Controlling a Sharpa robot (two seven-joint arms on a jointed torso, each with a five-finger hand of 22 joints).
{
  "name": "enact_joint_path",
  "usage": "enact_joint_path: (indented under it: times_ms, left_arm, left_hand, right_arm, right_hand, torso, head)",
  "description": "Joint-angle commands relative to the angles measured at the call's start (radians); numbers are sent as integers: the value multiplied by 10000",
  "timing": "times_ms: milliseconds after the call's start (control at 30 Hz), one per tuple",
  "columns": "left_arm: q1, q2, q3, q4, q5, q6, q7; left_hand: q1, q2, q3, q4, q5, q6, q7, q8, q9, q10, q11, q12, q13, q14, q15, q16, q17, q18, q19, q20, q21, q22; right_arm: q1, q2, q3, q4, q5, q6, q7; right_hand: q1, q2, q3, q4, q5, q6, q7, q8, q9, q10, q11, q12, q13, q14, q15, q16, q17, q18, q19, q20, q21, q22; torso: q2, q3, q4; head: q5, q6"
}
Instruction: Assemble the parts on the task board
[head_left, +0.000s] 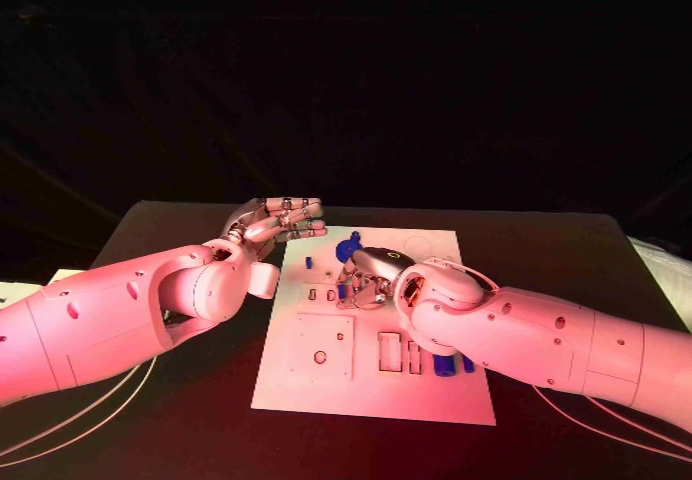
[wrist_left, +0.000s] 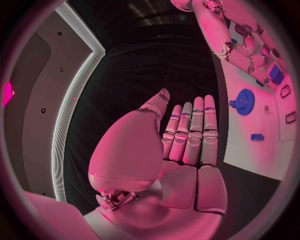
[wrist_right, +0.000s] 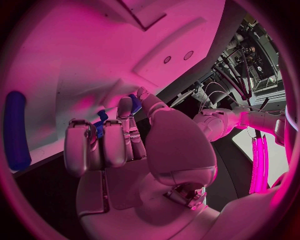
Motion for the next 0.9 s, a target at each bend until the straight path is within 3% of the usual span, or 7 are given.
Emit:
enact_joint_path:
  times_ms: [33,367,533,667,700,767,900]
  left_arm:
    - [5,23,6,3,25,110,49]
    - [4,41,6,-64,-9,42,-45]
    - [10,26,3,-170,-833,-275,-1190]
    - [24,54,-2,-250,-1762,-630,-2288]
    - [34,70,-2,-269,-1980,-680,-2630]
    - [76,101,-3,-316,-2491,-527,-3504]
    - [334,211,-5,-502,-4423,964,-5674]
  left_hand:
    - [-65,59,-15,-92,-49,-15,40,-40,13,-51,10,57,2,-61,-21,-18,-24,16,95,44,22,8]
    - [-132,132,-18,-289,-50,59,-47,-9,24,34,-95,107,6,522,-227,215,105,48,918,-161,468,177]
    - [-817,438,133,144,29,350,-360,73,42,806,-512,394,102,2129,-772,1140,760,46,2350,-688,1558,709]
    - [-950,248,472,239,39,925,-691,305,136,1925,-935,874,311,3818,-1302,2425,1672,53,3498,-1172,2633,1282]
    - [-1016,134,574,282,39,1023,-754,328,152,2232,-1176,1030,412,4097,-1430,3663,2649,54,3931,-1372,3135,1566]
    - [-1189,-208,665,349,3,1199,-959,393,193,2983,-1472,1689,867,4355,-1688,9977,8390,-474,4883,-1694,6827,5639]
    - [-2174,-260,217,1085,-6,1308,-1269,661,341,3127,-1512,3151,2100,4430,-1801,13061,11505,-778,4839,-1823,8877,7915]
  right_arm:
    - [-65,-68,-19,131,49,-957,234]
    - [-110,-673,69,1002,500,-2998,1349]
    - [154,-1471,246,1721,2405,-2368,2966]
    - [604,-2191,301,2157,4051,-1442,3641]
    - [733,-2394,308,2232,4423,-1210,3747]
    - [1004,-2803,318,2333,5129,-920,3882]
    - [1414,-3527,326,2377,6493,-851,4023]
  right_hand:
    - [-198,-75,-251,109,15,-171,21,-79,-32,-130,21,-99,-57,409,67,-119,-70,154,-130,30,-107,-88]
    - [-109,-120,-940,297,170,-522,115,-192,-61,-385,108,-61,-155,361,143,-250,-176,190,-231,105,-222,-250]
    - [127,29,-1061,272,165,-512,114,-157,-50,-428,104,-2,-164,359,142,-278,-195,182,-206,109,-210,-214]
    - [340,162,-1100,203,175,-534,125,-150,-51,-515,111,-1,-187,318,149,-369,-278,208,-290,116,-284,-329]
    - [412,217,-1092,178,183,-537,126,-146,-50,-528,110,-1,-197,310,148,-393,-301,211,-301,117,-296,-344]
    - [492,306,-1089,157,196,-516,122,-127,-45,-532,105,0,-218,292,145,-462,-370,224,-336,117,-330,-398]
    - [630,512,-1067,134,117,-444,104,-75,-32,-468,80,23,-265,301,124,-491,-388,223,-322,104,-335,-392]
  torso:
    - [-2,6,7]
    - [-9,9,0]
    - [-39,28,-6]
    - [-88,59,-23]
    - [-103,59,-28]
    - [-146,57,-50]
    - [-213,74,-103]
  head:
    - [-6,6]
    - [17,11]
    - [38,45]
    - [69,41]
    - [74,46]
    - [74,20]
    - [91,13]
